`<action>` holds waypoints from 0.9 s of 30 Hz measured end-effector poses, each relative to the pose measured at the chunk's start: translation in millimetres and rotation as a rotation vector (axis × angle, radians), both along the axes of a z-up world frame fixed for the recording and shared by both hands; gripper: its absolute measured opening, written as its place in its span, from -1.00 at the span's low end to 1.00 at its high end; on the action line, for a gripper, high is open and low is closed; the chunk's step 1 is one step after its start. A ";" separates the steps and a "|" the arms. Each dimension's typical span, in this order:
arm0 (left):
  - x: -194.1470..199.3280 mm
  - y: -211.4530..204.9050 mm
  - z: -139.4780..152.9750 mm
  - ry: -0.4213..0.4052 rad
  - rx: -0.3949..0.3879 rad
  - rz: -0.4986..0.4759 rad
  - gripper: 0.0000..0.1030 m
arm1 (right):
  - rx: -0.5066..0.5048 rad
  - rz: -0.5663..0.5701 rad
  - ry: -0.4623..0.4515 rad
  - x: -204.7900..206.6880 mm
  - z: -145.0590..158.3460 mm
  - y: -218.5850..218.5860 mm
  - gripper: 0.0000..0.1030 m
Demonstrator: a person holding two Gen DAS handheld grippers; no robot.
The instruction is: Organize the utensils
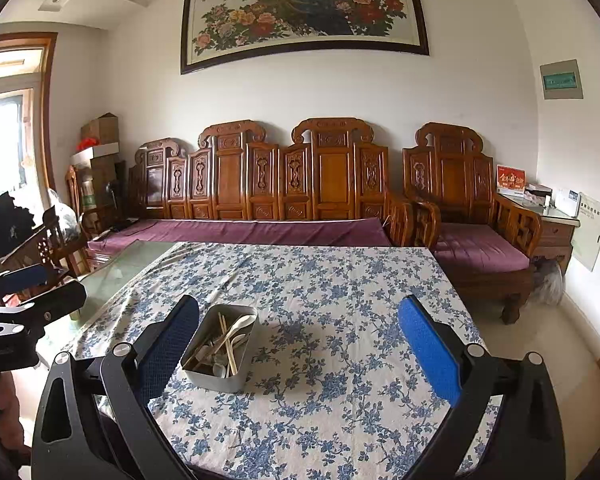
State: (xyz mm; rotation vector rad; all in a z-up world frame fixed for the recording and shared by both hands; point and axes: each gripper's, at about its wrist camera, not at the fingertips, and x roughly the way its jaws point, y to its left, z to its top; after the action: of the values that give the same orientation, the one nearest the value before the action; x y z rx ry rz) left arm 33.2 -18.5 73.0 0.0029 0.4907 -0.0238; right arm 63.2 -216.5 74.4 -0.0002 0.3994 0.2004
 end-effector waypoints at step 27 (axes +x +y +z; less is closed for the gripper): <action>-1.9 0.0 5.7 -0.007 -0.002 -0.006 0.85 | 0.004 -0.002 -0.003 -1.1 1.9 1.7 0.95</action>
State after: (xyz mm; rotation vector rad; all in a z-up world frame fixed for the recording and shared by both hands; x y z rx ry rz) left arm 31.4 -18.5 78.7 0.0028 0.4838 -0.0298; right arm 62.1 -214.8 76.3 0.0038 0.3957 0.1996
